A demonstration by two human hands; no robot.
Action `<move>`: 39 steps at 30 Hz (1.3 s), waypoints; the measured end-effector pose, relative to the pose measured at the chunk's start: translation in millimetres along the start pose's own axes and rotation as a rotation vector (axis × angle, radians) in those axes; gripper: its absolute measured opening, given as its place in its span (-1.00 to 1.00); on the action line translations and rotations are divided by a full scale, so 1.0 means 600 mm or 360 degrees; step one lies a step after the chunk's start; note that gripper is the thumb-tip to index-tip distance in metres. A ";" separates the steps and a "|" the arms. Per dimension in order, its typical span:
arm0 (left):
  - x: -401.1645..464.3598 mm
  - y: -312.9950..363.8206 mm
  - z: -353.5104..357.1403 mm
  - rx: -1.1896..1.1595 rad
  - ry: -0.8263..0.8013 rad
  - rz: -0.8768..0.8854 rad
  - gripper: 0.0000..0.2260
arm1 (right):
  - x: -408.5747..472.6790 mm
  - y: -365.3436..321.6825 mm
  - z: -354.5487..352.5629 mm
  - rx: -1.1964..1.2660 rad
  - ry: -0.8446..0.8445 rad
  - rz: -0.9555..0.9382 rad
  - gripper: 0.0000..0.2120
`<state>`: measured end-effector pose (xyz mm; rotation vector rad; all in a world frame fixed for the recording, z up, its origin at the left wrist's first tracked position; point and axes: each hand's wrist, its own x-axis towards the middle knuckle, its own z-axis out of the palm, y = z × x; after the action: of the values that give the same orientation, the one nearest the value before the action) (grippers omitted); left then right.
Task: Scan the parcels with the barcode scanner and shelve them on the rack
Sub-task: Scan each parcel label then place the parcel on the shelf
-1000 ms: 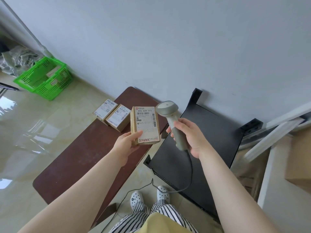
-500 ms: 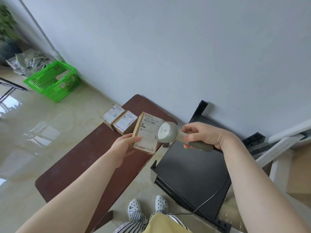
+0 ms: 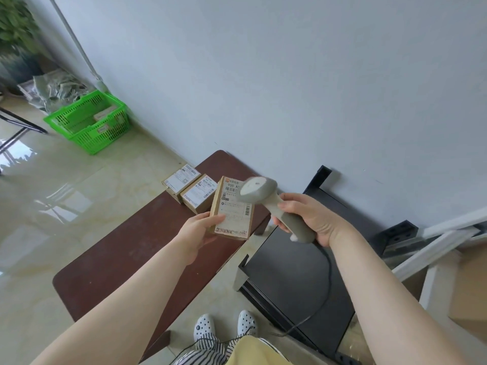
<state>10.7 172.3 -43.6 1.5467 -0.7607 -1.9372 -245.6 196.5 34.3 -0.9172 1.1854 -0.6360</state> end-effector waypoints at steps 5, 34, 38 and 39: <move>0.018 -0.010 0.014 -0.0183 0.0063 -0.0033 -0.75 | 0.018 0.006 0.059 0.0514 0.0259 0.0066 -0.76; 0.040 -0.024 0.045 -0.0196 0.0125 -0.0021 -0.73 | 0.038 0.128 0.008 0.0733 0.1475 0.0213 -0.67; 0.037 -0.028 0.056 -0.0223 0.0103 -0.0016 -0.76 | 0.029 0.190 -0.032 0.0652 0.1895 0.0346 -0.57; 0.037 -0.028 0.061 -0.0224 0.0094 -0.0017 -0.77 | 0.026 0.202 -0.040 0.0644 0.1944 0.0384 -0.58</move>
<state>-30.3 171.5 -63.8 1.5182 -0.5797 -1.9005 -269.5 238.1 -80.5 0.0642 2.0759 -1.2433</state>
